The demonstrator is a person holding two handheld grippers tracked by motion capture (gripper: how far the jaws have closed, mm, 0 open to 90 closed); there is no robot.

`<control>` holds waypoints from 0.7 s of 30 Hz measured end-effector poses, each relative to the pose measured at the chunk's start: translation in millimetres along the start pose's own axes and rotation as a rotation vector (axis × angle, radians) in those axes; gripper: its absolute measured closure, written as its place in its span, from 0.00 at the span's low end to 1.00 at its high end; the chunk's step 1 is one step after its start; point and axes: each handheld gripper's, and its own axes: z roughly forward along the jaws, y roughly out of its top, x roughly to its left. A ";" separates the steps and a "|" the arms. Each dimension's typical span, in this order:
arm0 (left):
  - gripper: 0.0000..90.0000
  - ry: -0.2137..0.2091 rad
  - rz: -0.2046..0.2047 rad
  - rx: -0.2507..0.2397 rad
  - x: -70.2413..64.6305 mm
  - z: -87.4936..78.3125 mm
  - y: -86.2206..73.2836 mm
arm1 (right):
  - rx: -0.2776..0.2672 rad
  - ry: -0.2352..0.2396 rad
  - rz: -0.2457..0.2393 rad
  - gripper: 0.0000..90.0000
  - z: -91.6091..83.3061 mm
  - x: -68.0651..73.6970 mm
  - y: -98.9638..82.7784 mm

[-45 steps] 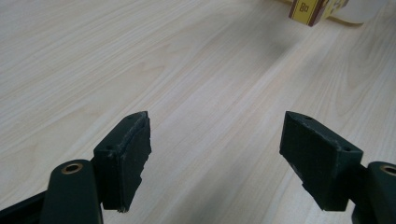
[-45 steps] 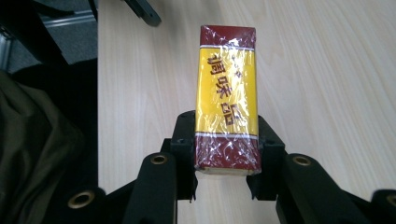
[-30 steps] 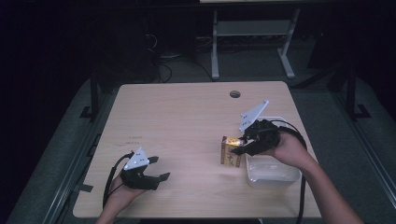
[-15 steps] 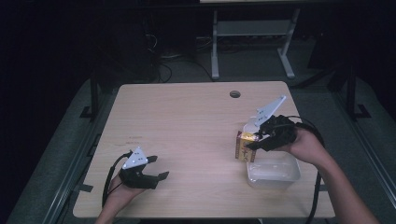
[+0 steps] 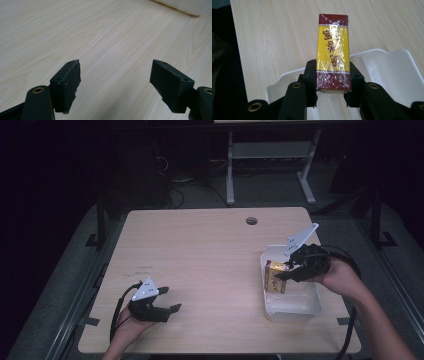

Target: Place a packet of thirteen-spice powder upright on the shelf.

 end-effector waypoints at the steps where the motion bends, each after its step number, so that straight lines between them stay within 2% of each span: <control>1: 0.27 0.000 0.000 0.000 0.0 0.0 0.0 | 0.000 0.000 0.000 0.75 0.0 0.0 0.0; 10: 0.27 0.000 0.001 0.005 0.1 0.7 0.0 | 0.013 -0.002 0.016 0.75 1.4 -1.9 -12.3; 21: 0.27 -0.003 0.000 0.007 0.8 1.4 -0.1 | 0.027 -0.003 0.053 0.75 14.8 -7.5 -28.8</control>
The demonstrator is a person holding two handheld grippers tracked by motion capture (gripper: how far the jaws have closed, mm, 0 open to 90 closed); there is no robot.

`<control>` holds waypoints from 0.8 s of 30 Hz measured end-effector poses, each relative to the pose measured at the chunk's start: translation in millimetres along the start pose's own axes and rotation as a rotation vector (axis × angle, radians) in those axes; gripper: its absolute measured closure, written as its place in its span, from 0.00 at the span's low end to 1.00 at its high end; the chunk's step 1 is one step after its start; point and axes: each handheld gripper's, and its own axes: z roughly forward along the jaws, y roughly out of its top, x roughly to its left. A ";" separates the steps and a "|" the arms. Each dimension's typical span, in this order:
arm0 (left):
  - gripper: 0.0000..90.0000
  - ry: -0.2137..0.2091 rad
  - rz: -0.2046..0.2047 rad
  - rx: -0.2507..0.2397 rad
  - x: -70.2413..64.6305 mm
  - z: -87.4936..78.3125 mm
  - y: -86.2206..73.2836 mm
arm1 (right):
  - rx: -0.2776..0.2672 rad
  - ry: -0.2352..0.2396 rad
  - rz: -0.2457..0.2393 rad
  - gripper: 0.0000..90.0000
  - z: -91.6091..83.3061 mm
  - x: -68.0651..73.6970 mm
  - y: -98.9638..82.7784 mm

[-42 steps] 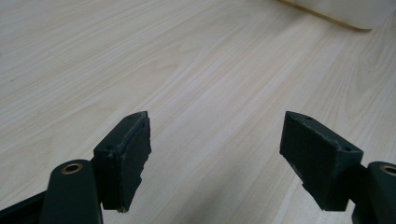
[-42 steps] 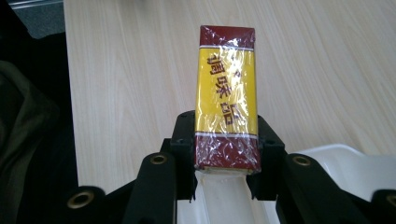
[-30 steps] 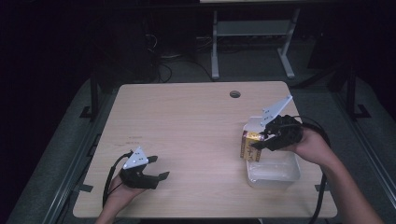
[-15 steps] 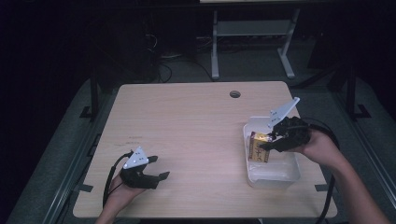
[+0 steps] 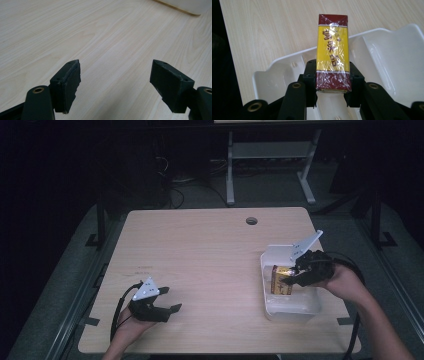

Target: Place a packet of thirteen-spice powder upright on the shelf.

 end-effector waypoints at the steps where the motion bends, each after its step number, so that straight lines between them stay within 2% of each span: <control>1: 0.27 -0.001 -0.001 0.000 0.0 0.0 0.0 | 0.003 0.000 0.004 0.75 1.4 -0.5 -1.2; 15: 0.27 -0.005 -0.005 0.002 -0.1 1.0 -0.2 | 0.025 0.003 0.027 0.74 17.0 -4.2 -12.7; 24: 0.27 -0.007 -0.003 0.002 -0.1 1.4 -0.2 | 0.018 -0.002 0.057 0.72 15.8 -5.5 -23.2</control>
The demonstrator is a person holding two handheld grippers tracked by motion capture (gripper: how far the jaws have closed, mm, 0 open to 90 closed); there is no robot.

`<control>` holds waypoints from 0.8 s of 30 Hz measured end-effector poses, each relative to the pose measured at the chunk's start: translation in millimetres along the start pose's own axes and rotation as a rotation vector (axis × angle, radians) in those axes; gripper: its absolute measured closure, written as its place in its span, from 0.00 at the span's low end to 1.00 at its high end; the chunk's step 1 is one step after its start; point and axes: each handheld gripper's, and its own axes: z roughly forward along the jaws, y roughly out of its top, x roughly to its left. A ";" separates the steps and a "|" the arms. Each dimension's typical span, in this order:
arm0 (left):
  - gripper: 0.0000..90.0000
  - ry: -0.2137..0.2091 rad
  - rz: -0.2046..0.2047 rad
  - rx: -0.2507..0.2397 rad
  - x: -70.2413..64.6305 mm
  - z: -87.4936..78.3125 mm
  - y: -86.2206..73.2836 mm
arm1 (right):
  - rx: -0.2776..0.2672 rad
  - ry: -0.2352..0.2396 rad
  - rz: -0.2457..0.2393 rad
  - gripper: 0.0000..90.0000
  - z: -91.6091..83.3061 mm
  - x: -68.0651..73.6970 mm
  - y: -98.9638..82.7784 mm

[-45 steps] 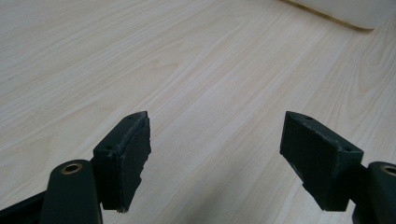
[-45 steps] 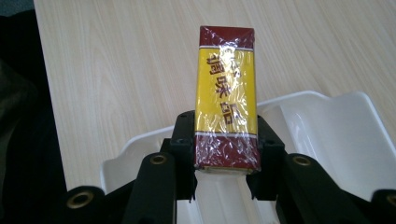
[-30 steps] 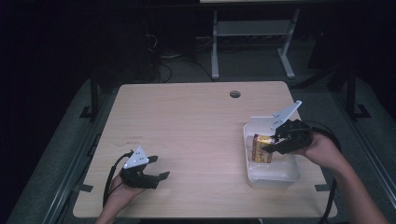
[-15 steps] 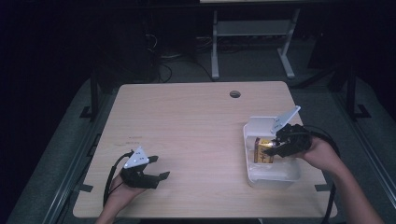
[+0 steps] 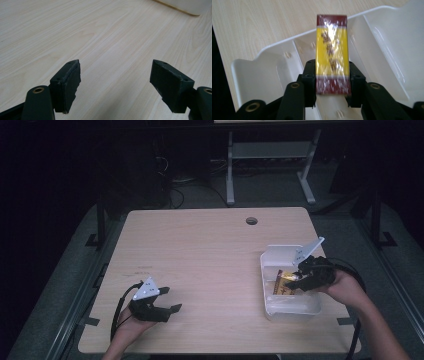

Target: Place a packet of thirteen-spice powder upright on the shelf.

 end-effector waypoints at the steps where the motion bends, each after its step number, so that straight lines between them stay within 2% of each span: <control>1: 0.27 -0.001 0.002 0.002 -0.2 0.2 0.1 | 0.002 -0.008 0.009 0.71 -0.7 -0.4 -3.2; 8: 0.27 -0.002 0.003 0.004 -0.3 0.8 0.2 | 0.016 -0.011 0.028 0.70 0.5 -0.9 -10.2; 14: 0.27 -0.002 0.003 0.005 0.0 1.1 0.2 | 0.061 -0.016 0.018 0.69 5.5 -0.8 -12.7; 24: 0.27 -0.003 0.002 0.005 0.4 1.7 0.5 | 0.090 -0.073 -0.015 0.68 -0.2 -0.3 -6.5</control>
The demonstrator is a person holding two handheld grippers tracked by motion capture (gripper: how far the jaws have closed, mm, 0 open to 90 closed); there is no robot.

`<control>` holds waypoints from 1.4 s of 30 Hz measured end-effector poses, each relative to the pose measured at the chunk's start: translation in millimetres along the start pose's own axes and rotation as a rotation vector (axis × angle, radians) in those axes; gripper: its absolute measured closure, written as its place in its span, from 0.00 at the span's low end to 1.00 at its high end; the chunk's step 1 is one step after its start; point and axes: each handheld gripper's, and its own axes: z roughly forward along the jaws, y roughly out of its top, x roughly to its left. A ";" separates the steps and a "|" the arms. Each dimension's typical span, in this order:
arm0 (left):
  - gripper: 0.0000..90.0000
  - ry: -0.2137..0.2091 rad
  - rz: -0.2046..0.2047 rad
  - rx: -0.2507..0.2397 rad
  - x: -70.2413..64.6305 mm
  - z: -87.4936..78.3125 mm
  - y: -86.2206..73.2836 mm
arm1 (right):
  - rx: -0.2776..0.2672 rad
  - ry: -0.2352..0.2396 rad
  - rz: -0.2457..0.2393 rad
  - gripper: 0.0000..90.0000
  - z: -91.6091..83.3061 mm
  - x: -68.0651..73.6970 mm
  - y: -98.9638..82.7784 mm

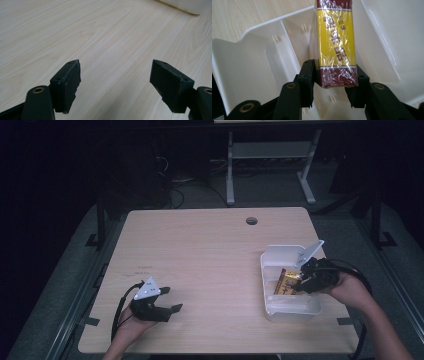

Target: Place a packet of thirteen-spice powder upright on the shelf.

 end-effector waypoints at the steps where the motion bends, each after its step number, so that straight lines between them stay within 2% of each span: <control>1: 0.27 0.000 -0.001 -0.001 -0.1 0.2 0.0 | 0.001 -0.005 -0.003 0.68 -0.6 -0.1 0.4; 6: 0.27 0.000 0.004 0.000 0.0 0.6 0.2 | -0.014 -0.036 -0.001 0.67 -7.4 -1.3 1.9; 14: 0.27 -0.003 0.004 0.000 -1.0 1.6 0.7 | -0.048 -0.040 -0.002 0.62 -9.4 0.2 6.1; 21: 0.27 -0.005 0.004 0.000 -1.0 1.2 0.6 | -0.071 -0.003 -0.001 0.58 -3.8 3.5 13.9; 24: 0.27 -0.004 -0.001 0.000 0.5 -0.1 -0.3 | -0.094 0.026 0.006 0.56 -0.1 4.3 18.0; 29: 0.27 -0.001 -0.006 -0.004 2.1 -1.9 -0.8 | -0.137 0.048 0.019 0.52 0.2 6.7 24.1; 42: 0.27 0.005 0.002 -0.005 3.4 -5.9 -1.2 | -0.204 0.073 0.014 0.47 2.6 17.1 53.1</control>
